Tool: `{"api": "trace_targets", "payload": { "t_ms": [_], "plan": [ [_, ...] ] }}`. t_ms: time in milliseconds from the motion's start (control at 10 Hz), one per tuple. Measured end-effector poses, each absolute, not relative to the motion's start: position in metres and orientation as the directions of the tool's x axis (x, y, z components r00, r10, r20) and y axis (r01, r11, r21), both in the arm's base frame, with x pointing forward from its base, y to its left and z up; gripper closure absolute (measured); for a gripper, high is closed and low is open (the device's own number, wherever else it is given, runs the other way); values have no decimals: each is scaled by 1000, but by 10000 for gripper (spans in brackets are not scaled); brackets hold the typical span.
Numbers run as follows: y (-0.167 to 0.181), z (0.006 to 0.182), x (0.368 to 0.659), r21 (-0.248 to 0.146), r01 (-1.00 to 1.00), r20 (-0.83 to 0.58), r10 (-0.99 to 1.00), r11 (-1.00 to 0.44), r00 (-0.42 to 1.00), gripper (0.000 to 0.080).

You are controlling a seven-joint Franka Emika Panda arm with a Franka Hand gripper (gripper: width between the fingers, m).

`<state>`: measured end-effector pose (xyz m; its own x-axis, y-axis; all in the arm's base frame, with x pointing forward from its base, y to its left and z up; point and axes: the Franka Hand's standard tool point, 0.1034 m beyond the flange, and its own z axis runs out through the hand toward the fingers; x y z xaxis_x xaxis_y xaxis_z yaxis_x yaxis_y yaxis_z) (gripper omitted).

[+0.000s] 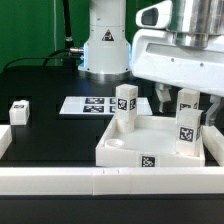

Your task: Assemble square table

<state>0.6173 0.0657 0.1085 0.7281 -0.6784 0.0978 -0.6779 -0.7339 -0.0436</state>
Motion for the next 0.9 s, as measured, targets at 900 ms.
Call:
{"api": "trace_targets", "payload": {
  "t_ms": [900],
  "plan": [
    [-25, 139, 593, -73, -460, 153, -466, -885, 872, 151]
  ]
}}
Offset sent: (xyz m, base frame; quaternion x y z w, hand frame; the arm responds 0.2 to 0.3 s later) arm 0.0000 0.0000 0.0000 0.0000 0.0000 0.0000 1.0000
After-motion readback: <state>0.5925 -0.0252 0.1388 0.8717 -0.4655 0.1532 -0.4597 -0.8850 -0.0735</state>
